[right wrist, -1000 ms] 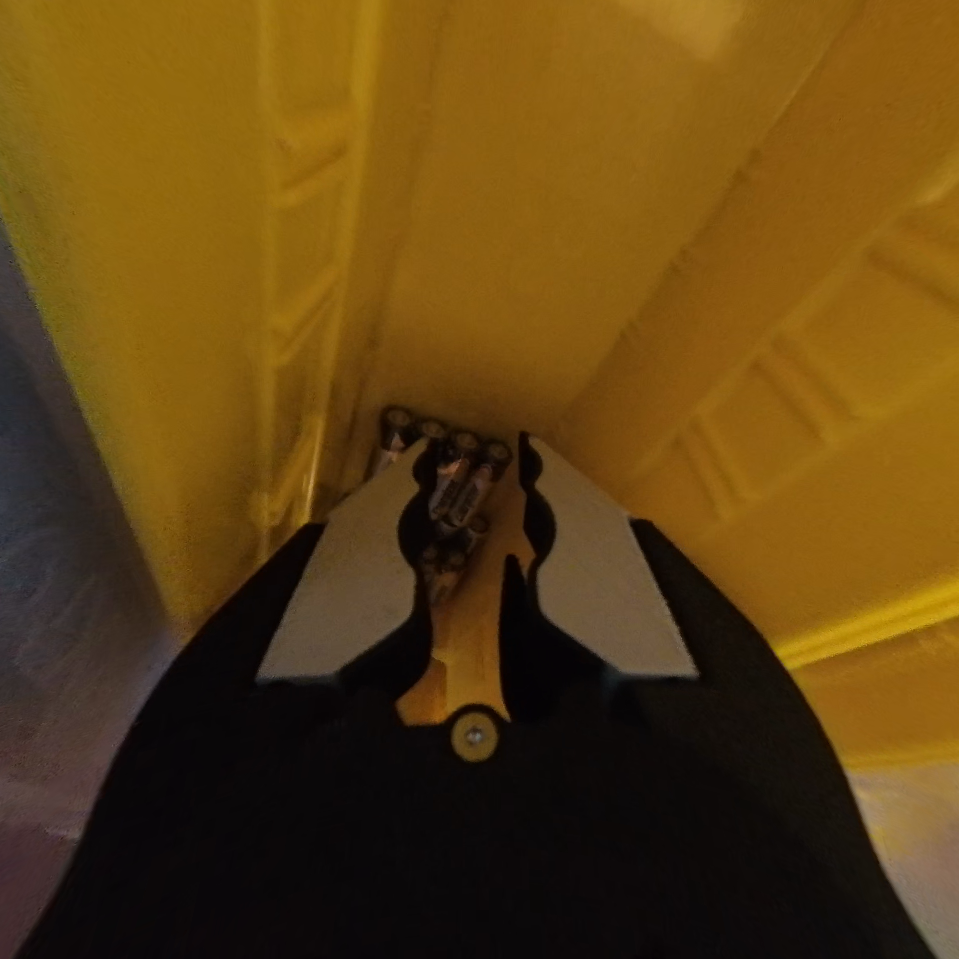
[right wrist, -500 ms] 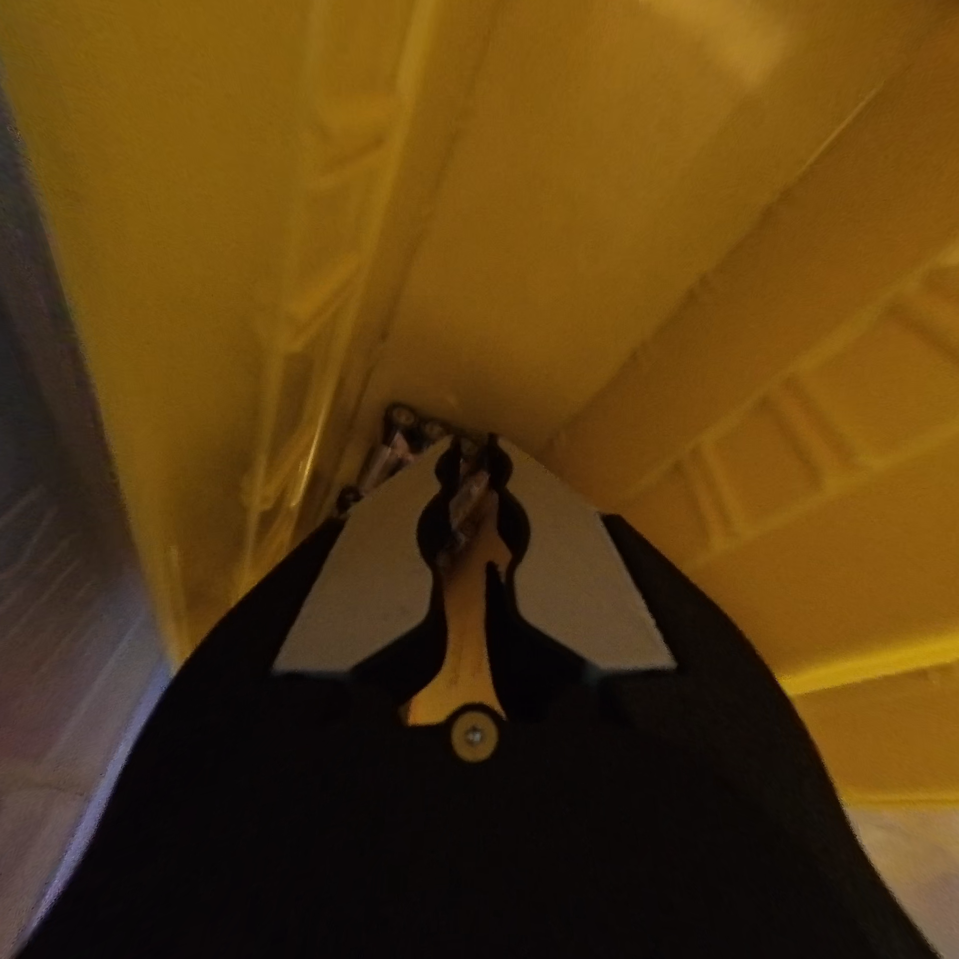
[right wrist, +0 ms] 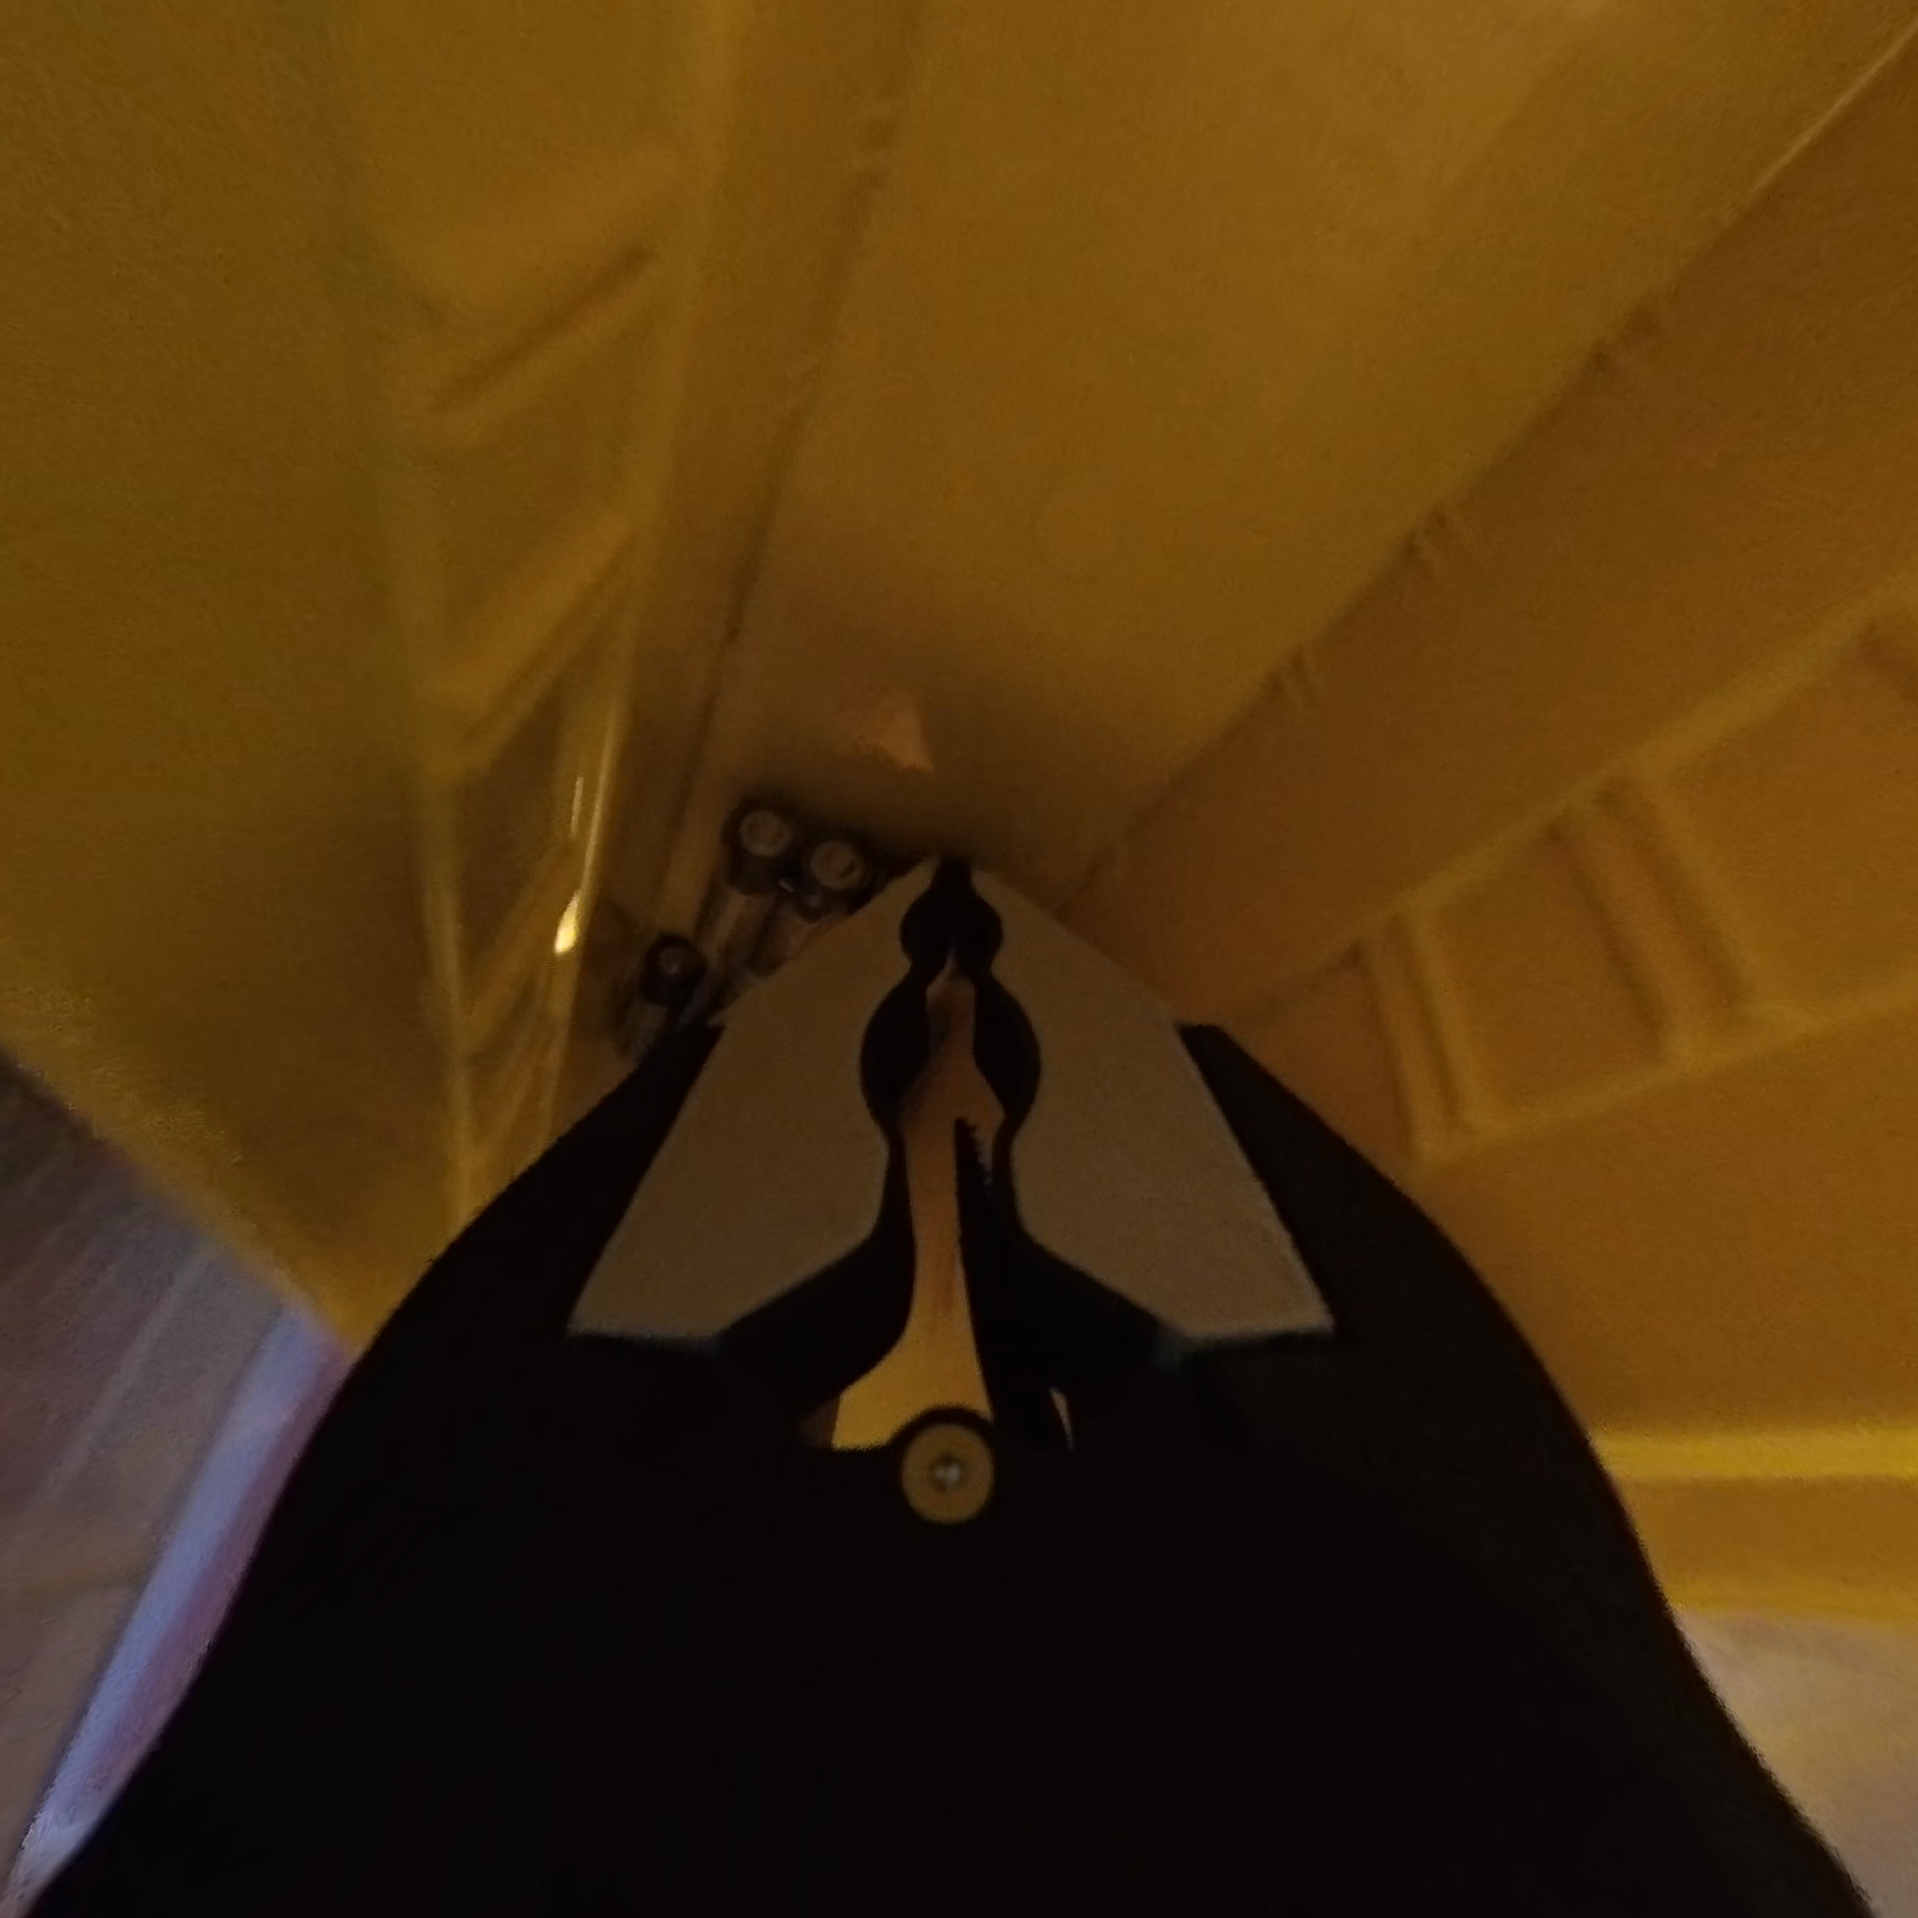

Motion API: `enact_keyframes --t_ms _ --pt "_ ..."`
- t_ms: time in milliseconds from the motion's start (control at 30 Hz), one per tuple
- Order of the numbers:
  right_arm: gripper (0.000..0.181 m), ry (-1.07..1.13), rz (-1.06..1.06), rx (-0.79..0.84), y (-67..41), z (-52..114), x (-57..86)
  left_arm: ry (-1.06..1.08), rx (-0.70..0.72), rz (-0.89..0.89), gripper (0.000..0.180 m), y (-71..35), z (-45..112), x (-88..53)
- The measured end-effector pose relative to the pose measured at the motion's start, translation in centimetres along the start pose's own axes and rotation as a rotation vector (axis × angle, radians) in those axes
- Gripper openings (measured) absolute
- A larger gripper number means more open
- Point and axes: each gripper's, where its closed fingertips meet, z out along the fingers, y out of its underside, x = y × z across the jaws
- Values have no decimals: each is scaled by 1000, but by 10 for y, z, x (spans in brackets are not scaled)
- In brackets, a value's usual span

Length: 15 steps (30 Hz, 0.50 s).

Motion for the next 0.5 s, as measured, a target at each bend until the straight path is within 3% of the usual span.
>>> enact_keyframes --t_ms 133,200,267,400,500 --pt "0 -68 -76 3 14 -23 -11 1 6 -1 47 -2 0 0" --pt "0 -201 -139 -106 45 -21 -34 1 6 1 47 -2 0 0" --pt "0 -190 -228 -159 67 -10 -36 3 9 2 47 -2 0 0" --pt "1 -177 -214 36 56 -26 -26 3 17 2 47 -4 -2 0" --pt "21 -196 -243 229 40 -42 -21 3 14 0 47 -3 -2 -1"
